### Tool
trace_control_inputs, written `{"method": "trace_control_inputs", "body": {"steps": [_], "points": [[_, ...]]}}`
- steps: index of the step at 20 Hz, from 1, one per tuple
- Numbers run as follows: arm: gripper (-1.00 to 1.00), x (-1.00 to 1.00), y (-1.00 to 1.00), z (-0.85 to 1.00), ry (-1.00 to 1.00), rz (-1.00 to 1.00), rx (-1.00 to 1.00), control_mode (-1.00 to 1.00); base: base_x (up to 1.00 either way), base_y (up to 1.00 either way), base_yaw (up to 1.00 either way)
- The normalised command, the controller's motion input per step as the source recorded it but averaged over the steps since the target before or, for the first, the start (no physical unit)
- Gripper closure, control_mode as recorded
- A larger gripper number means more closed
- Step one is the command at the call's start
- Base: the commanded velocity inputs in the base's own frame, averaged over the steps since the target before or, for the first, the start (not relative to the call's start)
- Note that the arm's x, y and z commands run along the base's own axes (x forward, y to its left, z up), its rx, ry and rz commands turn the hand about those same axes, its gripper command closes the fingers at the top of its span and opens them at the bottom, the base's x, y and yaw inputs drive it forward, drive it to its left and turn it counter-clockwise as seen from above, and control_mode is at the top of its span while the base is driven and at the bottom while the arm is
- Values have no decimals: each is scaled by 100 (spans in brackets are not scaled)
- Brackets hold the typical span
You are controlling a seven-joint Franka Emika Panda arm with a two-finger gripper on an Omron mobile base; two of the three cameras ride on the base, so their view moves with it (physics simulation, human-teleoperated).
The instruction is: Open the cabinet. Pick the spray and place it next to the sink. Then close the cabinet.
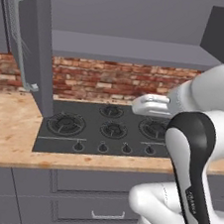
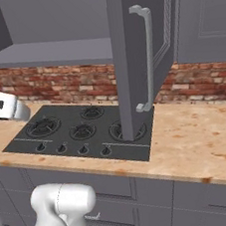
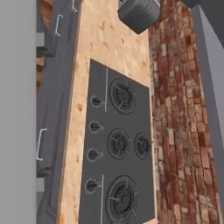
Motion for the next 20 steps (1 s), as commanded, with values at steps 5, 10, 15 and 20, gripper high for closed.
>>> {"method": "trace_control_inputs", "body": {"steps": [5, 10, 15, 20], "points": [[-100, -3, -8, 31, -24, 0, 0, -100, 0, 0, 0], [-100, -43, 0, 52, -1, 0, -1, -100, 0, 0, 0], [-100, -58, 5, 41, 0, 0, 0, -100, 0, 0, 0], [-100, -36, 22, 0, -18, 0, 0, -100, 0, 0, 0]]}}
